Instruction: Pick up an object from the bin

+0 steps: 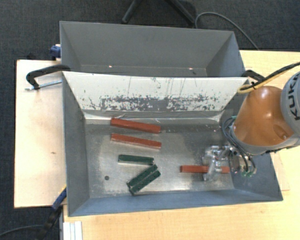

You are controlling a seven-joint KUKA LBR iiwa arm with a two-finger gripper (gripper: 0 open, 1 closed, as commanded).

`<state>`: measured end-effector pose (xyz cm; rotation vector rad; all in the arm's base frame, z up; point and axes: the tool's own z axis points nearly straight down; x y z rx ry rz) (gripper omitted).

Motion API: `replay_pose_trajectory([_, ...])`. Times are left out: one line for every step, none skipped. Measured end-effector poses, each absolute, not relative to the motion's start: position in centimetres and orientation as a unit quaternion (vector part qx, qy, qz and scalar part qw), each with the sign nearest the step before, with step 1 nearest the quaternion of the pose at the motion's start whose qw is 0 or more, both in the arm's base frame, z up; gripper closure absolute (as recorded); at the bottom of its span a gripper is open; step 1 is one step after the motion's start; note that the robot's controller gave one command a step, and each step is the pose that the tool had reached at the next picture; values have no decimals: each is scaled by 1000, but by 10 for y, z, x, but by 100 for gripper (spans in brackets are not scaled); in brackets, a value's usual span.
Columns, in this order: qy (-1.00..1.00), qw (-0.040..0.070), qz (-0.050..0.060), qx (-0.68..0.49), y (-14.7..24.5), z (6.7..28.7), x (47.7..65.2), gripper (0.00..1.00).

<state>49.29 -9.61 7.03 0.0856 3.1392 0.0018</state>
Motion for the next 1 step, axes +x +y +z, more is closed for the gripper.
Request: replay_pose_trajectory([1000,5,-1,27,-96,138,496,100])
